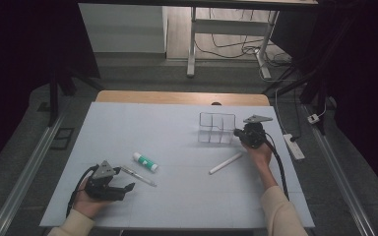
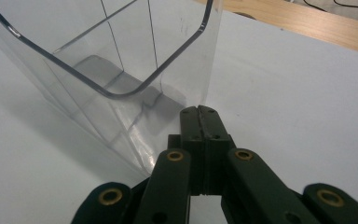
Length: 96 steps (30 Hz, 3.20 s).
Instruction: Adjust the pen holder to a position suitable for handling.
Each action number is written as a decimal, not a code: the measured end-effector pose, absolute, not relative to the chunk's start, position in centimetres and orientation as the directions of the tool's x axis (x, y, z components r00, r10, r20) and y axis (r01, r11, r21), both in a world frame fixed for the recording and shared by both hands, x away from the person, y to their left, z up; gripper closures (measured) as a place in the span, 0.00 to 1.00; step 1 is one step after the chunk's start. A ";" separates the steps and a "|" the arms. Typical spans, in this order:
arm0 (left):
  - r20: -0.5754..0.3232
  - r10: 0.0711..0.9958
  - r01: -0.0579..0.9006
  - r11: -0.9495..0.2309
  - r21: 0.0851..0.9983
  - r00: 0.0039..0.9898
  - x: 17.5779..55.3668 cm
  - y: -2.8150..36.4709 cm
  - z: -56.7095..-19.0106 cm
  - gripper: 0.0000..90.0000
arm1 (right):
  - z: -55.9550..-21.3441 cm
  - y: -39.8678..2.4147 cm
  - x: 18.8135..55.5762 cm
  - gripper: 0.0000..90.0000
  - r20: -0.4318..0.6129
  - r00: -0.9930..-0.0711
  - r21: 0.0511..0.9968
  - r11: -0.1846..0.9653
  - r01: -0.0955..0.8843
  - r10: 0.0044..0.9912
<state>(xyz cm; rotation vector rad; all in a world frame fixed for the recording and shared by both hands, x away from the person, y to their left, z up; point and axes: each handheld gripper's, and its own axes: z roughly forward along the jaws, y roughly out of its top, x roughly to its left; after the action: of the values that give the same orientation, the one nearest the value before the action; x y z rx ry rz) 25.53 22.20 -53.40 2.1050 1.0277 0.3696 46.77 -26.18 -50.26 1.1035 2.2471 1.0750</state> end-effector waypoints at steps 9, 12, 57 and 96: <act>-0.065 0.768 0.553 -0.397 0.733 0.637 25.5 22.2 -53.4 0.22 | -50.4 -24.8 46.8 0.99 -0.031 -0.616 0.782 0.403 0.476 0.787; -0.064 0.768 0.552 -0.397 0.733 0.637 25.5 22.2 -53.4 0.22 | -50.5 -24.3 46.8 0.99 -0.037 -0.621 0.785 0.407 0.467 0.783; -0.045 0.777 0.557 -0.408 0.723 0.628 25.3 22.0 -53.5 0.22 | -51.0 -18.5 47.3 0.99 -0.054 -0.689 0.781 0.461 0.422 0.722; -0.048 0.774 0.548 -0.401 0.734 0.631 25.3 22.3 -53.3 0.22 | -49.8 -19.7 45.3 0.99 -0.029 -0.689 0.789 0.439 0.429 0.724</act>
<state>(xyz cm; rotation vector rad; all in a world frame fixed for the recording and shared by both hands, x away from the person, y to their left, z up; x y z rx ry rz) 25.27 22.30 -53.27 2.1101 1.0294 0.3906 45.33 -19.67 -49.76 0.9807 2.3330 1.1242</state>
